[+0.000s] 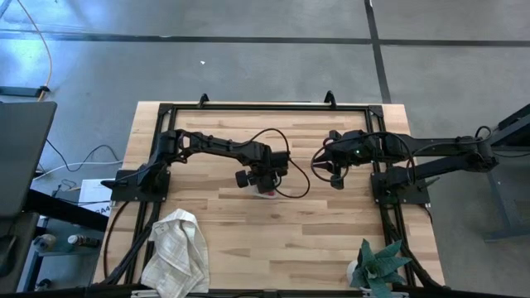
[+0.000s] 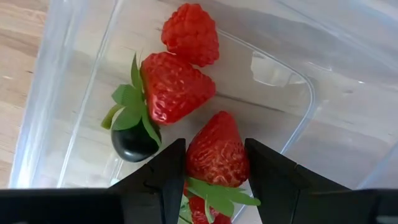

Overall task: Pick and placing Produce into tupperware
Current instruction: Put the strawberry into the transparent bin

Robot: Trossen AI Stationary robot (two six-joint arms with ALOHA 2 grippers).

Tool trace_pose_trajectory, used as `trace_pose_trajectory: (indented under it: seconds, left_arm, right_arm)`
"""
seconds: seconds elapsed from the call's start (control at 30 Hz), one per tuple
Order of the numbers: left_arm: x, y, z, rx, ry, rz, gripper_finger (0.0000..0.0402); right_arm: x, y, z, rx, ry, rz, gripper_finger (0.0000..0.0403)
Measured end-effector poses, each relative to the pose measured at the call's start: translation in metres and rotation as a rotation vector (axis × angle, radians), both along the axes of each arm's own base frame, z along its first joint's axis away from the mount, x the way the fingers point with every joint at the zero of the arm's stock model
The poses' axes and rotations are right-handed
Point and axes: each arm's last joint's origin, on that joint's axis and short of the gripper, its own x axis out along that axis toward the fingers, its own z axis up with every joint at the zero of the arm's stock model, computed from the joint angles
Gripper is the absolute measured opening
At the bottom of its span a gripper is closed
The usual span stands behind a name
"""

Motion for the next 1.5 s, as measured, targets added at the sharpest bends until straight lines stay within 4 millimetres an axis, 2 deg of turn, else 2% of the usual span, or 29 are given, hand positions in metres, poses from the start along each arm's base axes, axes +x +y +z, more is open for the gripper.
trace_pose_trajectory:
  seconds: [1.13, 1.5]
  left_arm:
    - [-0.0008, -0.0004, -0.0003, -0.006, 0.010, 0.052, 0.0148]
    - [-0.0022, 0.0004, -0.0010, 0.041, 0.033, 0.075, 0.0216]
  right_arm:
    - [0.0000, 0.0000, 0.0000, 0.001, 0.000, -0.001, 0.0047]
    - [0.0001, 0.0000, -0.0001, 0.000, 0.000, 0.000, 0.0047]
